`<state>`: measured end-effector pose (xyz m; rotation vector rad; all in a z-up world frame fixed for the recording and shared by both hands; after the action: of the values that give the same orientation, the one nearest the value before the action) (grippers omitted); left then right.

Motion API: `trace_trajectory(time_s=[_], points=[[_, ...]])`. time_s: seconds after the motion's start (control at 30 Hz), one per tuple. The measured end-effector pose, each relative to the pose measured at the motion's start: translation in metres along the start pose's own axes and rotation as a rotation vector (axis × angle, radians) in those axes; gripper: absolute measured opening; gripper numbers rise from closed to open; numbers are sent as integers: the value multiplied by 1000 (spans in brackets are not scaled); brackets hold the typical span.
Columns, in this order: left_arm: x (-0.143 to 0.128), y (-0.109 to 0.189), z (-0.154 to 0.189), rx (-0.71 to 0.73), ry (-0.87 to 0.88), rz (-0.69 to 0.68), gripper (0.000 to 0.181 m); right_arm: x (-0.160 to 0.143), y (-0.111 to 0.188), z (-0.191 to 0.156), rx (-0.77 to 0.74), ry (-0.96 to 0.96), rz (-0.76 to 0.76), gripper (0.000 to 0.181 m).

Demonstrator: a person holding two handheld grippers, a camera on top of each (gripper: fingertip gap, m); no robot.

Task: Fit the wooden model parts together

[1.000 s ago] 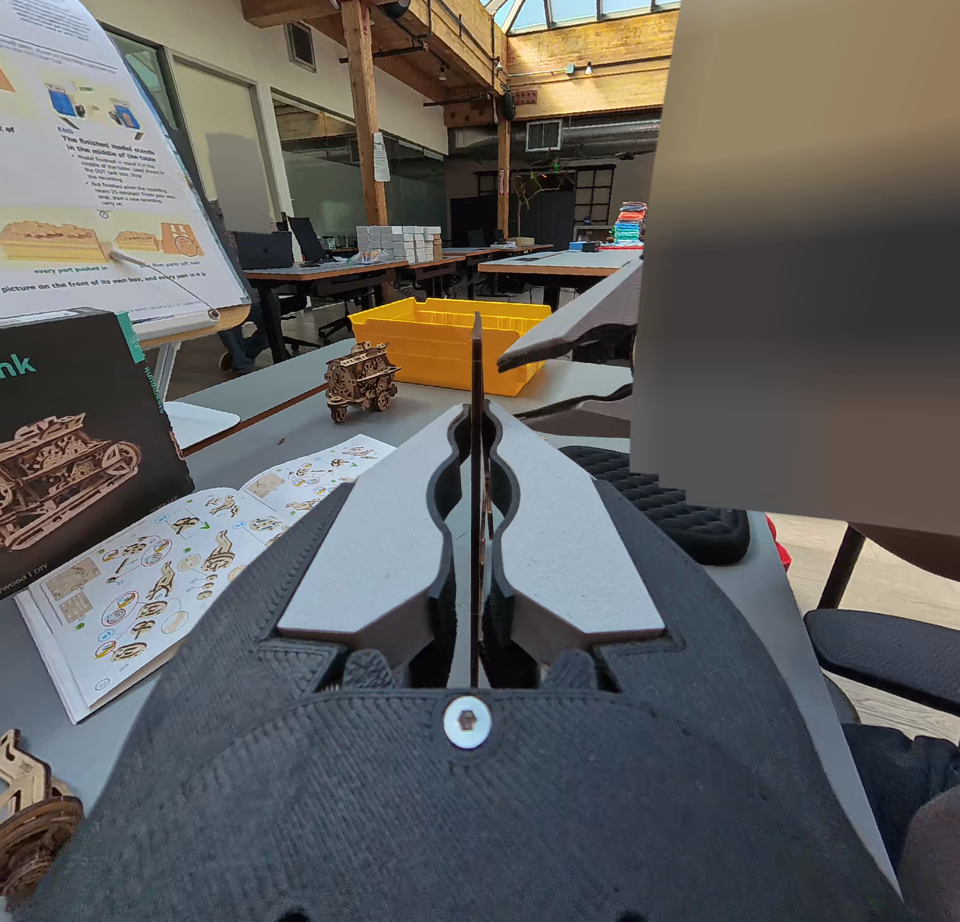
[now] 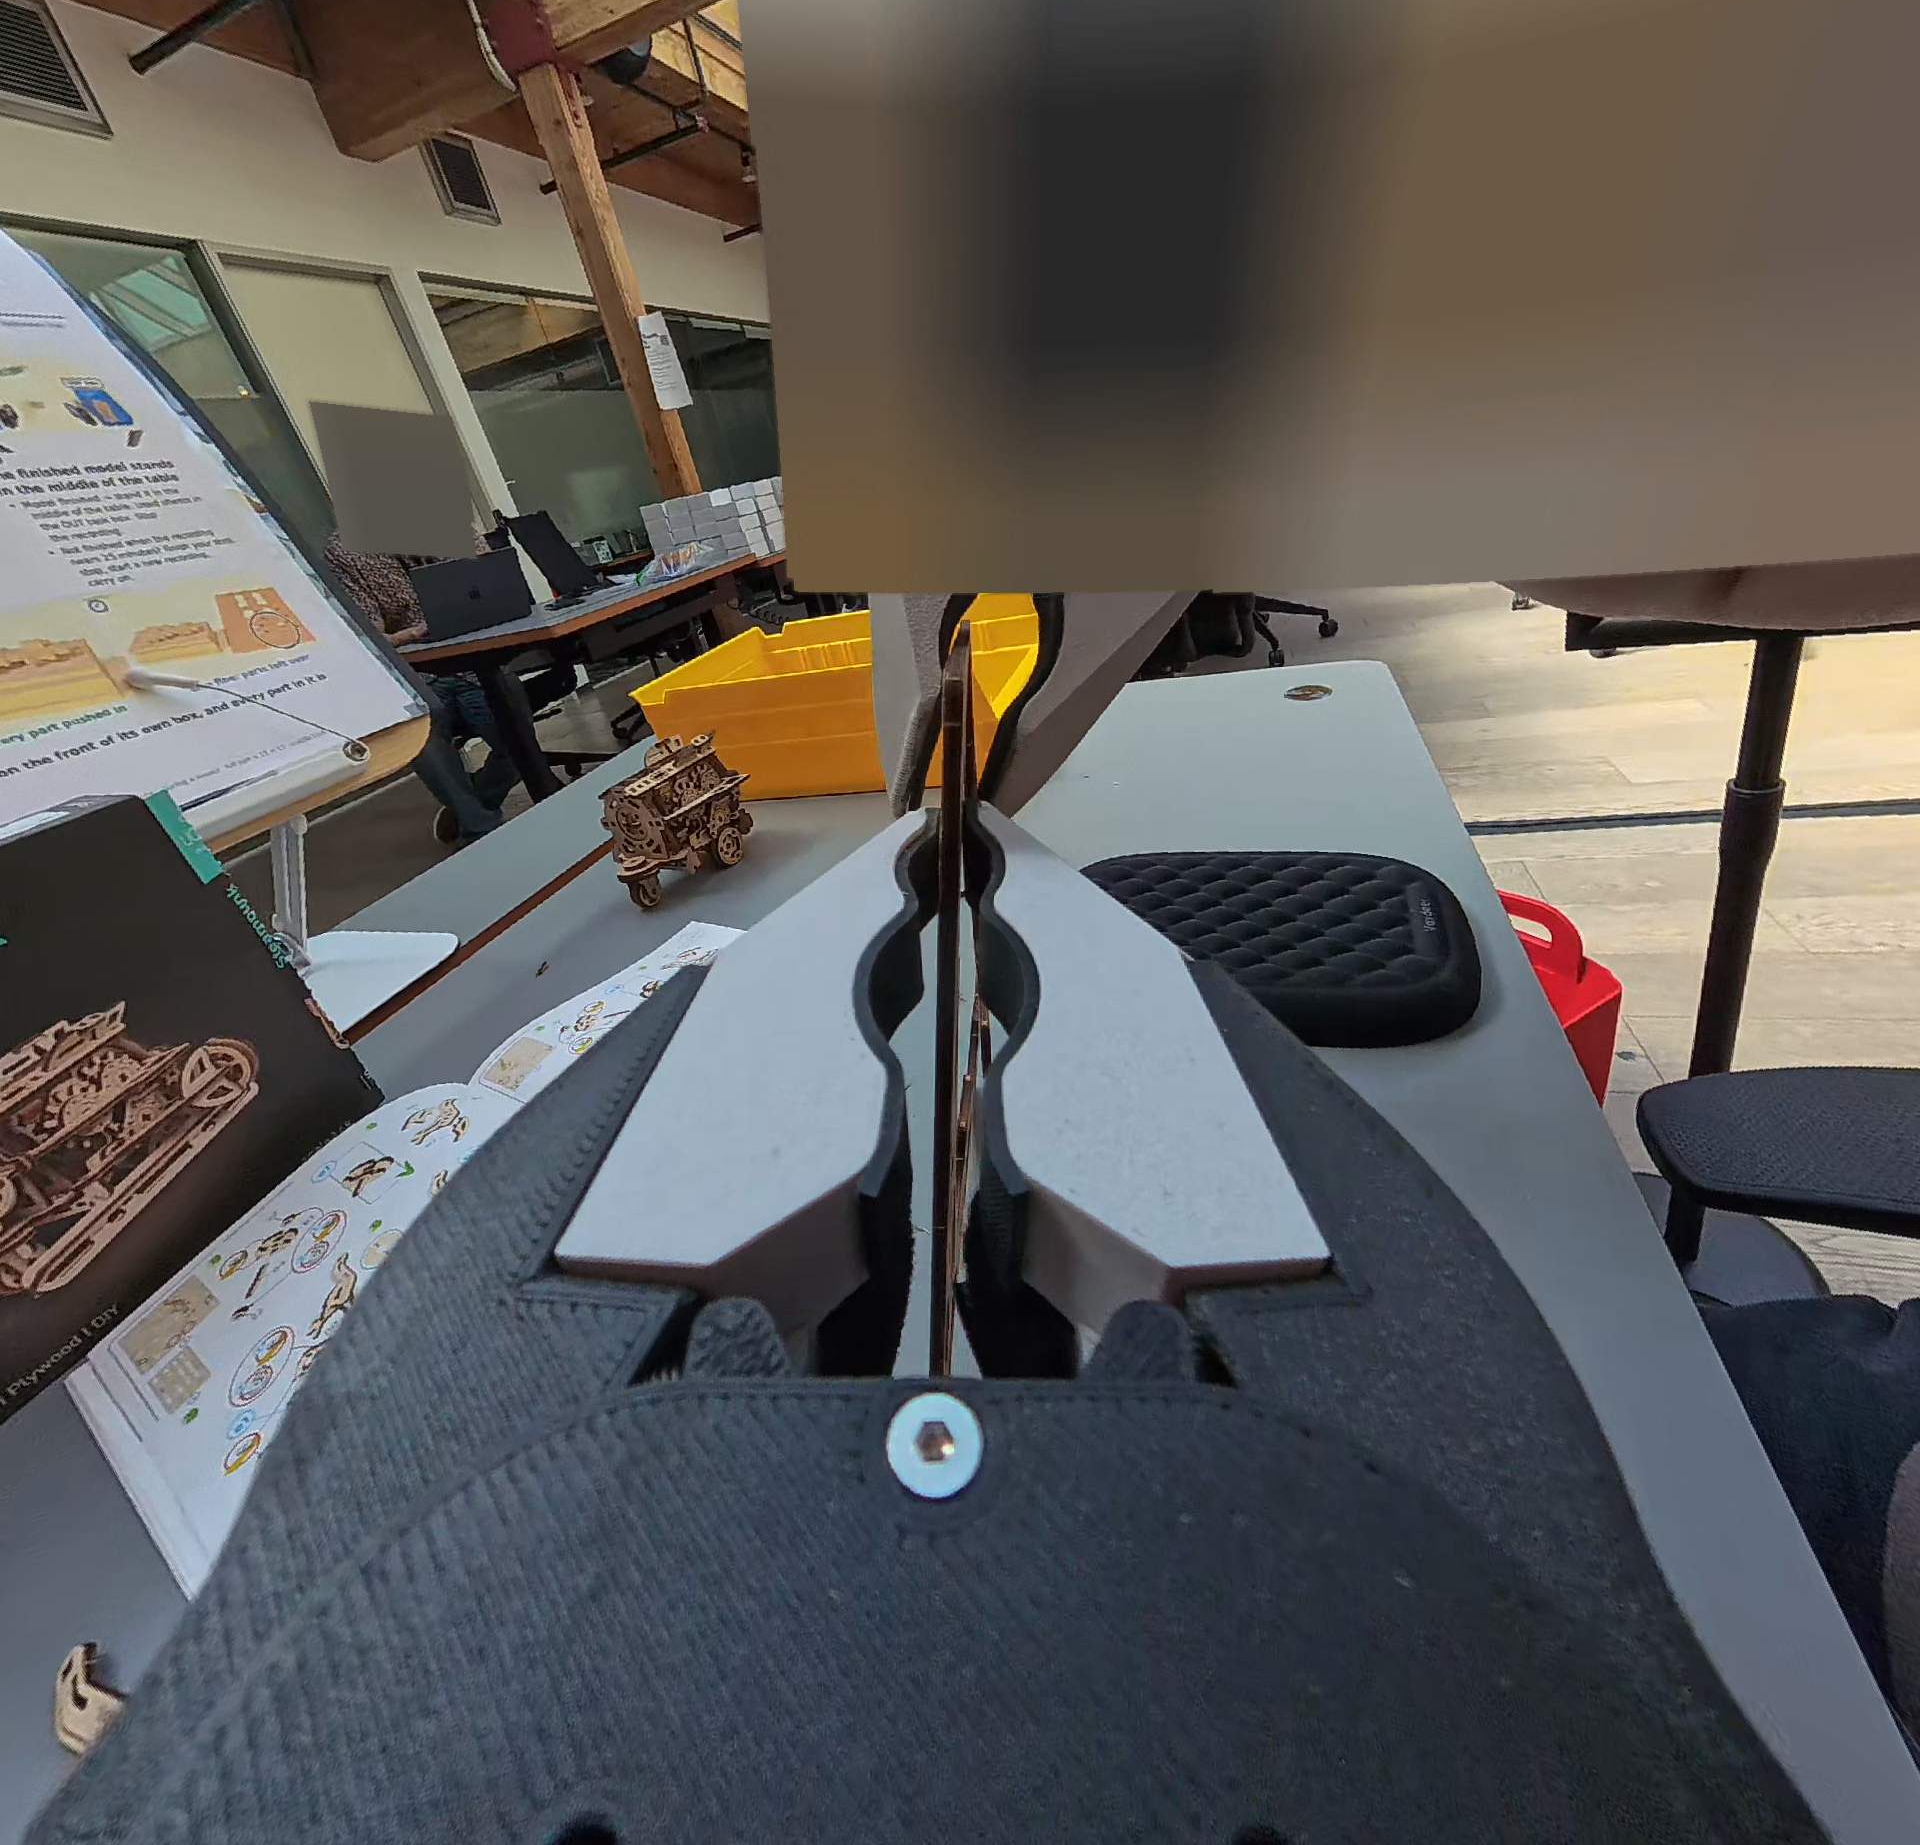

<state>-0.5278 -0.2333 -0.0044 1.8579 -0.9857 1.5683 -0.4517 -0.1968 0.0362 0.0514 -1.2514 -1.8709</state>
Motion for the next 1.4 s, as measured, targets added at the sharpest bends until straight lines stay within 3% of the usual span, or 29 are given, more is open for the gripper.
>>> trace_trajectory(time_s=[0.27,0.57,1.4], points=[[0,0,12,-52,-104,8,1,0,6,-9,-2,28,33,22],[-1,0,28,-72,-282,5,1,1,9,-27,-17,87,24,18],[1,1,12,-55,-114,18,1,-2,5,-14,49,-99,101,8]])
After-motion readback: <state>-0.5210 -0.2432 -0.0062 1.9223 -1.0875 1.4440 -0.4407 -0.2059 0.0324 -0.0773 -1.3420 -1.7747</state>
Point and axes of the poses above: each gripper's, where its closed fingertips meet, y back along the fingers, x out of its top, z = x × y across the jaws, the point moved 6 cm from there along y, back along the fingers, and after that the axes turned 1 degree about -z, right-handed, at the moved point
